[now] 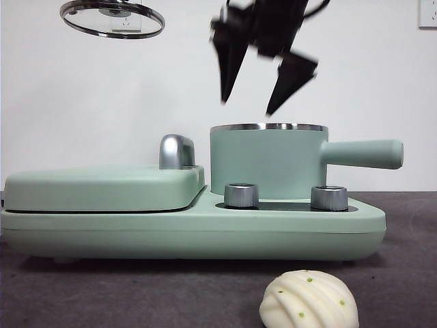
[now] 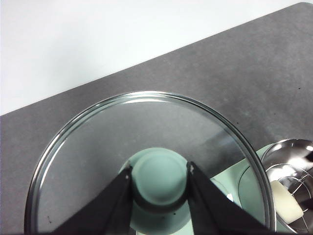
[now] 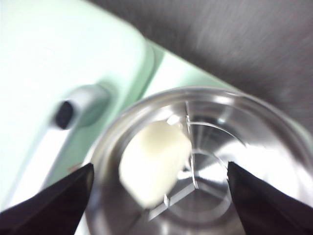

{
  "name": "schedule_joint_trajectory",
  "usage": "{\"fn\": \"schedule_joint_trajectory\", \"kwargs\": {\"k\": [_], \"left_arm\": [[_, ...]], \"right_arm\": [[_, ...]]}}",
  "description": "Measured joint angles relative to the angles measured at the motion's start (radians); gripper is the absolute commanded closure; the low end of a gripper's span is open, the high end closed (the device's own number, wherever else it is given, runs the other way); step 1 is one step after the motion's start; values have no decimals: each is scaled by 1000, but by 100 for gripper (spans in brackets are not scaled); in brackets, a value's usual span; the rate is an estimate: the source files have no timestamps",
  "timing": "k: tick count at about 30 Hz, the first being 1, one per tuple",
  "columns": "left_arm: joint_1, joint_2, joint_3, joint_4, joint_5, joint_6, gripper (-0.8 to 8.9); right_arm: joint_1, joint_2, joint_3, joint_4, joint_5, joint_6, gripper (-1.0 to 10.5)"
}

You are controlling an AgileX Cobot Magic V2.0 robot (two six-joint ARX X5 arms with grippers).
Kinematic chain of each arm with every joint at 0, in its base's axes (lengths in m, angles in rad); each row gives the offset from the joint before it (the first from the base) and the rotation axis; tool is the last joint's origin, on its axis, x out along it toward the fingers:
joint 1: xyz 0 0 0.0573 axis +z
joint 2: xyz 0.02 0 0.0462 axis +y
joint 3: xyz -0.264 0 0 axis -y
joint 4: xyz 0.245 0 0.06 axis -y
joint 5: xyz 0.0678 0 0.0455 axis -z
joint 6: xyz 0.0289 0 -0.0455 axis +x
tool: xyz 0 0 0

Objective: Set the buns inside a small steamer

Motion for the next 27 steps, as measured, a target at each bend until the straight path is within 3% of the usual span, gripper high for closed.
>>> {"fn": "schedule_joint_trajectory", "kwargs": {"k": [4, 14, 21, 27], "left_arm": [[0, 0, 0, 0, 0, 0, 798], [0, 0, 0, -1, 0, 0, 798], [0, 0, 0, -1, 0, 0, 798], [0, 0, 0, -2, 0, 0, 798]], "right_arm": [[0, -71, 11, -125, 9, -1, 513], [47, -319, -96, -141, 61, -7, 513], [179, -594, -400, -141, 61, 14, 513], [369, -761, -710, -101, 66, 138, 513]]}}
